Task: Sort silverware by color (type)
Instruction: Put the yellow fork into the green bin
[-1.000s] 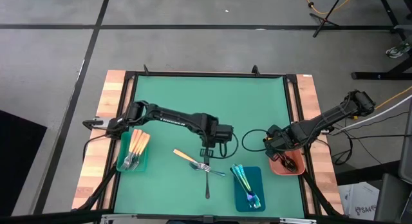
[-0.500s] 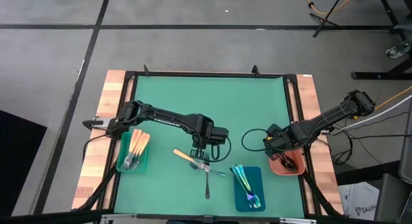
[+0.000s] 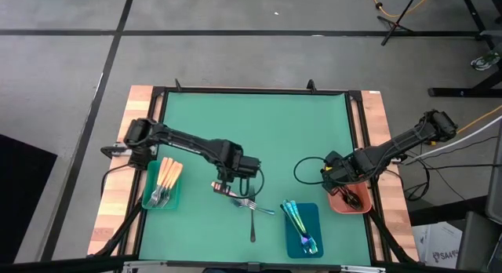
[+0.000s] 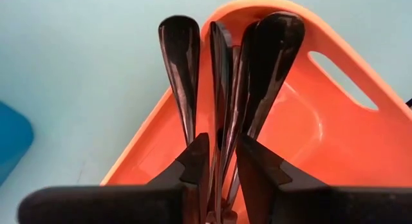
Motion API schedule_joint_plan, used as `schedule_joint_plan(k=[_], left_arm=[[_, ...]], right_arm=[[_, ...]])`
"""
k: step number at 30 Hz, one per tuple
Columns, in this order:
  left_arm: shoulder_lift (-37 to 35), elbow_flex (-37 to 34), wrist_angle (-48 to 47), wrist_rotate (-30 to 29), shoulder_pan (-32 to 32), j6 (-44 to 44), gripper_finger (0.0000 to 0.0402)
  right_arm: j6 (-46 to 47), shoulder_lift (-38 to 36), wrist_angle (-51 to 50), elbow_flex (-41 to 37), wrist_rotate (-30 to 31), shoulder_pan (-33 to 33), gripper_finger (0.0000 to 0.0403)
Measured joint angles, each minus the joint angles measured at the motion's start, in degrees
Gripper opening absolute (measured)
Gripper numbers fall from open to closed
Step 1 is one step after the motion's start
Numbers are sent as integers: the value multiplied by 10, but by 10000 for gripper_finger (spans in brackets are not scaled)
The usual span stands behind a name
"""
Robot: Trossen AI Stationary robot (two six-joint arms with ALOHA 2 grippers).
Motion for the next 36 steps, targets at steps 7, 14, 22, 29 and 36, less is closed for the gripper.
schedule_joint_plan(k=[7,14,22,29,36], left_arm=[[-53,-140,84,52,-21,-3,85],[-58,-225,152,75,-49,0,85],[-58,-260,225,70,-56,-1,85],[-56,-247,230,70,-56,-2,85],[-57,-228,242,70,-56,-3,85]], right_arm=[[0,0,0,0,0,0,69],[0,0,0,0,-9,0,69],[0,0,-1,0,-36,0,69],[0,0,0,0,-35,0,69],[0,0,0,0,-35,0,69]])
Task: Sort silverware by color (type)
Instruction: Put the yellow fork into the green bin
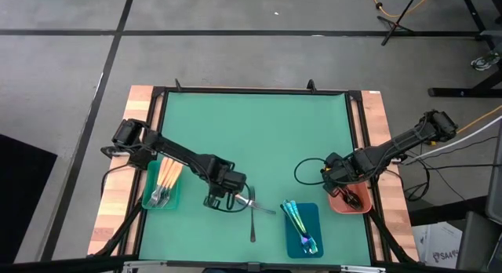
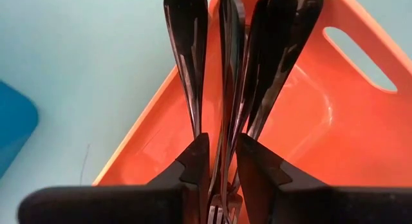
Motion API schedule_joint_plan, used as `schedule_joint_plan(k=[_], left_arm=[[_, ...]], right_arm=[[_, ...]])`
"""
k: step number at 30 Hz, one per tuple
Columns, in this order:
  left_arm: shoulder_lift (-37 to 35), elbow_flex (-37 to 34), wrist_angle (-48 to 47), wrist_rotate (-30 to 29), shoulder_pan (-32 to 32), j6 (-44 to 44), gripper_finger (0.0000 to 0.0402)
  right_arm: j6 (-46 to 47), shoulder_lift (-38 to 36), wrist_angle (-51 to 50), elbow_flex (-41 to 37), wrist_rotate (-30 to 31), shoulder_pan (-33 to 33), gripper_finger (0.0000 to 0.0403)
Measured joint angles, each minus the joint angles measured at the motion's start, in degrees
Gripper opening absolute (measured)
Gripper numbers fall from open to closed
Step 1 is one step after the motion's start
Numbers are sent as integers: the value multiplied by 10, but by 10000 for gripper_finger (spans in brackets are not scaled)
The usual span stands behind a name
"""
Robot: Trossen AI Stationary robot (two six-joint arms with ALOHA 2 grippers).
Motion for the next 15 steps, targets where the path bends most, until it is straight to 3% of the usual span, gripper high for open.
schedule_joint_plan(k=[15], left_arm=[[2,-22,118,-5,-6,4,85]], right_arm=[[0,0,0,0,0,0,69]])
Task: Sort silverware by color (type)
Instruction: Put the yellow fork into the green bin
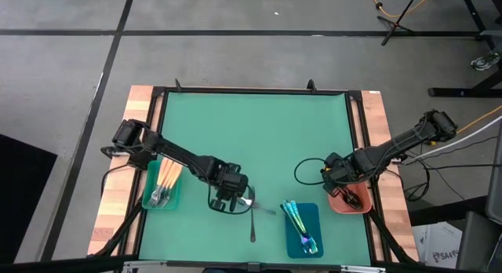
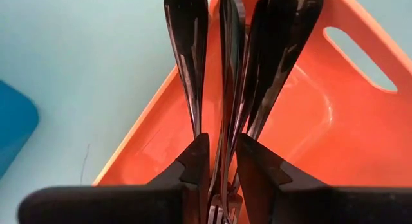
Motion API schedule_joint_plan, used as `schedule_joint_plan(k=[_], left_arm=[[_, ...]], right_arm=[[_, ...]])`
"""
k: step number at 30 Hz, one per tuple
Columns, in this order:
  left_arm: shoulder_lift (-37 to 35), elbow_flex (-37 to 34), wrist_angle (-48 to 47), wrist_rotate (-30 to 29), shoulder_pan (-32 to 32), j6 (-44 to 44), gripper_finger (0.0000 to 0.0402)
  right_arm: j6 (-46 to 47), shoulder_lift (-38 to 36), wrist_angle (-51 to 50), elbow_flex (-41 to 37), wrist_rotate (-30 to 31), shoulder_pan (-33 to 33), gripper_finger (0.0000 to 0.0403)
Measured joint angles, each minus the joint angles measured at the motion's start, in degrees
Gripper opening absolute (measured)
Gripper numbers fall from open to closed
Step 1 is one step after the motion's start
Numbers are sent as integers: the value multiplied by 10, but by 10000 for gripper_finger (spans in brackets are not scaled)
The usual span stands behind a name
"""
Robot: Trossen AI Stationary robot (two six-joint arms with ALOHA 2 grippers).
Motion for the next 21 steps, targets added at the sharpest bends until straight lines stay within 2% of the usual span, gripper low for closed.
schedule_joint_plan(k=[6,14,21], left_arm=[[3,-31,19,-39,0,0,85],[-1,-79,85,-37,0,0,85],[0,-90,92,-39,1,-3,85]], right_arm=[[0,0,0,0,0,0,69],[0,0,1,0,0,0,69],[0,0,1,0,0,0,69]])
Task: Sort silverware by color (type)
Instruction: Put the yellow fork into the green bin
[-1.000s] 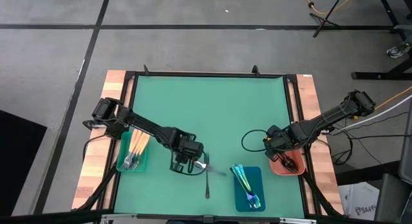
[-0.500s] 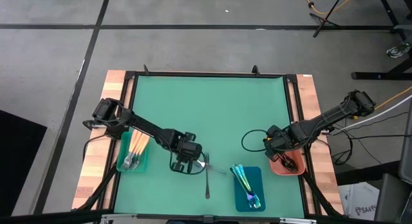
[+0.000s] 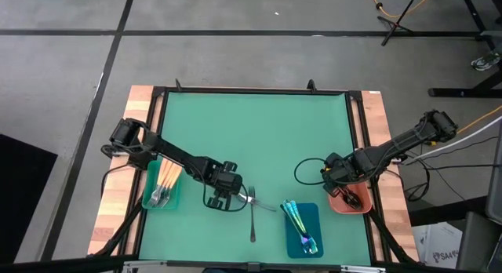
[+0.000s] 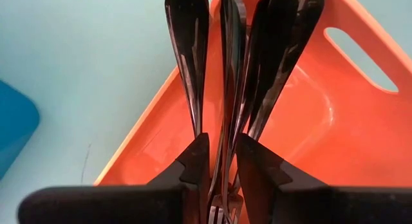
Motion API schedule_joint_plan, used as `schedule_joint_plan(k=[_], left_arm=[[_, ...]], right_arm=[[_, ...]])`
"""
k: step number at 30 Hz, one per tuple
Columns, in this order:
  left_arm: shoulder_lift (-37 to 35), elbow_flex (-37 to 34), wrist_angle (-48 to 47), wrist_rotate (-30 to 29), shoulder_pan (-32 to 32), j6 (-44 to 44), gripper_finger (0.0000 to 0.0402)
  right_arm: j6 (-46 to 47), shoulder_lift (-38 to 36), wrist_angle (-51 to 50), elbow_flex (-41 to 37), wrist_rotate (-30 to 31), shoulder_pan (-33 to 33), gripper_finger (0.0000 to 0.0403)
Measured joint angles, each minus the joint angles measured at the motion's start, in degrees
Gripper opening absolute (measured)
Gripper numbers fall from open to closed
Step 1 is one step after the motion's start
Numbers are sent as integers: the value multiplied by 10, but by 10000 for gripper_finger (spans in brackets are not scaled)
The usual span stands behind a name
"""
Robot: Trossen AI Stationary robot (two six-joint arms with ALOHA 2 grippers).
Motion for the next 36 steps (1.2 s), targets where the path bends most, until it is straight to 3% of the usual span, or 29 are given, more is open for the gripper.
schedule_joint_plan(k=[10,19,27,36], left_arm=[[-2,0,-3,-22,-1,3,57],[-3,27,-42,-35,-1,3,53],[-31,54,-89,-118,0,30,53],[-67,55,-77,-232,-1,114,53]], right_arm=[[-13,0,-37,49,2,0,69],[-60,-1,-40,102,48,0,69],[-81,-1,2,115,110,0,69],[-153,-1,152,115,171,0,69]])
